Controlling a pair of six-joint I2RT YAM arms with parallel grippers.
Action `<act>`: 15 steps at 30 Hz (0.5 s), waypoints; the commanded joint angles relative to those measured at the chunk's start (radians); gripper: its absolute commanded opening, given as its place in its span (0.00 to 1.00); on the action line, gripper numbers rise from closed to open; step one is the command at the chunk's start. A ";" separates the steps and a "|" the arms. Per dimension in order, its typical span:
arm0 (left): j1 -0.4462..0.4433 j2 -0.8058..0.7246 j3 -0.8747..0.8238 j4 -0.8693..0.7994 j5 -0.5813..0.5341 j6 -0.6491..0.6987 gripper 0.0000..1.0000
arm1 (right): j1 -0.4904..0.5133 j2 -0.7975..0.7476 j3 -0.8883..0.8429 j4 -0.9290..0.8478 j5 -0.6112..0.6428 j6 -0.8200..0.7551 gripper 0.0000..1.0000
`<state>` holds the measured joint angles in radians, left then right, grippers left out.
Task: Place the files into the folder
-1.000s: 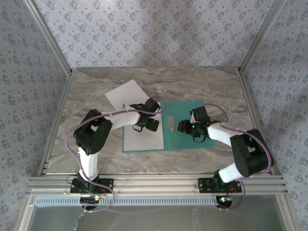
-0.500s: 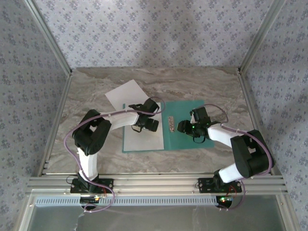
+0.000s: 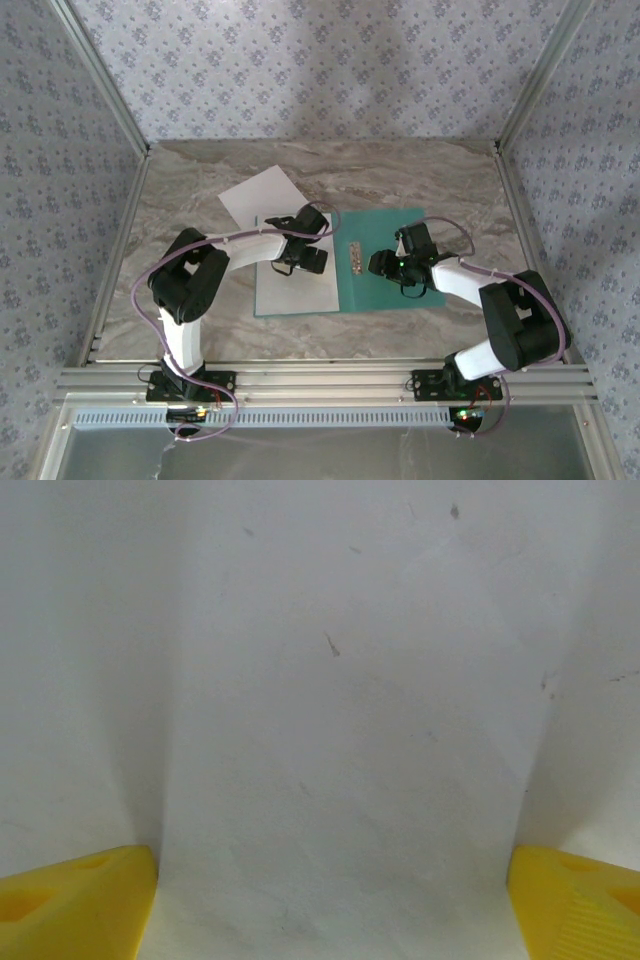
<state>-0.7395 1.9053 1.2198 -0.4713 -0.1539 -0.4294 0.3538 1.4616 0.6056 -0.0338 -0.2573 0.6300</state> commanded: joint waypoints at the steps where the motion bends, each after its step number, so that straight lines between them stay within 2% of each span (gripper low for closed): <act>1: 0.013 -0.018 -0.025 -0.079 -0.039 -0.011 0.90 | 0.005 -0.001 -0.030 -0.075 0.031 0.019 0.56; 15: 0.015 -0.025 -0.025 -0.089 -0.020 -0.030 0.91 | 0.008 -0.014 -0.036 -0.077 0.029 0.026 0.56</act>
<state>-0.7349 1.9045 1.2198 -0.4774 -0.1532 -0.4465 0.3561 1.4525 0.5980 -0.0338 -0.2569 0.6403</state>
